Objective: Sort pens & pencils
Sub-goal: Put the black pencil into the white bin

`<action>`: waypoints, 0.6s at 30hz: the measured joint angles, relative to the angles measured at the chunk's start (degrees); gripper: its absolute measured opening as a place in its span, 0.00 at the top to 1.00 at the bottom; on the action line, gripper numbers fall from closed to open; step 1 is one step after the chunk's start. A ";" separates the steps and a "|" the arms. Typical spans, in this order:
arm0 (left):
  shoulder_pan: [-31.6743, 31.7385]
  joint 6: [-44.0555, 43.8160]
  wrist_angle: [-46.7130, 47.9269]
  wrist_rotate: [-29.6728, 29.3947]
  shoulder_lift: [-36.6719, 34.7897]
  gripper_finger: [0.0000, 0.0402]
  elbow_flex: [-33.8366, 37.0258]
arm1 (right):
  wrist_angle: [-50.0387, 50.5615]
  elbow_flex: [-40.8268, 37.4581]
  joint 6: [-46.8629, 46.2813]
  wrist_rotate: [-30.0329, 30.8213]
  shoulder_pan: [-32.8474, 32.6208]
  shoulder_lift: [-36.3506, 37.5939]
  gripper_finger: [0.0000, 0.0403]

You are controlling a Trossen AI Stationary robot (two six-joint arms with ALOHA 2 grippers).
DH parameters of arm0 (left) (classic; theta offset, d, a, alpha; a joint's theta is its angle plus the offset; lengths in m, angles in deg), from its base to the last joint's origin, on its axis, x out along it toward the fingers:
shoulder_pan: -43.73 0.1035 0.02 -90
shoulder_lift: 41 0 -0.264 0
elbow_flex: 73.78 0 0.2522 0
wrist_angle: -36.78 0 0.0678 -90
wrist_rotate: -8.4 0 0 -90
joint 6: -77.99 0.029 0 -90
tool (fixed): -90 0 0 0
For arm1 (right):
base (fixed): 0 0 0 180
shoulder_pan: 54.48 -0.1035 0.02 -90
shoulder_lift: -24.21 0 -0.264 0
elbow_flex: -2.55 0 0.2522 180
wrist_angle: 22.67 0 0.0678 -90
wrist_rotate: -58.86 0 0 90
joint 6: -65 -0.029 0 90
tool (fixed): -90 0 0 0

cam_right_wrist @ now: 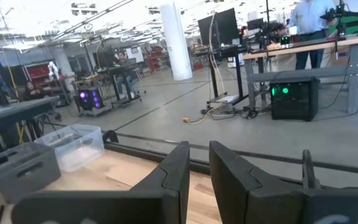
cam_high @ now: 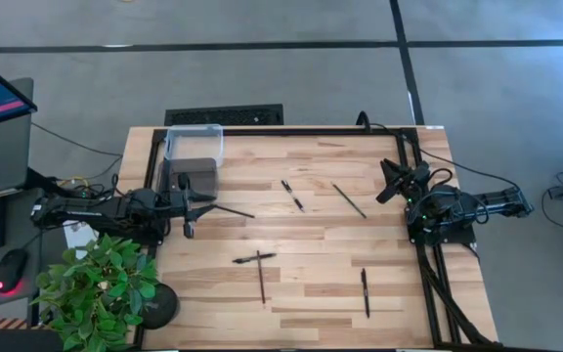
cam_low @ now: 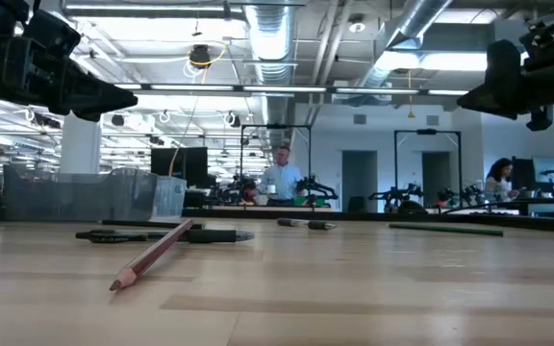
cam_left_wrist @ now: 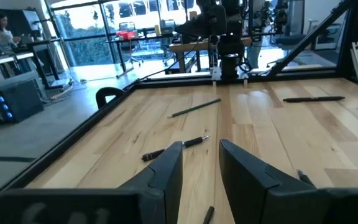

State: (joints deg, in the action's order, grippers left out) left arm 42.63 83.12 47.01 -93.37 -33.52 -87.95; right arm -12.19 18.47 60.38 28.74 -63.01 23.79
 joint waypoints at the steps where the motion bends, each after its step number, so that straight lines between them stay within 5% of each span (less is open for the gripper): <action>1: 0.00 0.05 0.00 0.00 0.00 0.76 0.01 | 0.01 -0.01 0.00 0.00 0.00 0.00 0.80; 18: 0.01 2.22 -0.09 -0.64 -0.01 0.76 -0.01 | 0.03 -0.01 0.04 0.00 0.00 -0.01 0.80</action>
State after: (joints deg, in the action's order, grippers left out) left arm 42.64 85.34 46.92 -94.01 -33.53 -87.96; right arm -12.16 18.46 60.42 28.74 -63.01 23.78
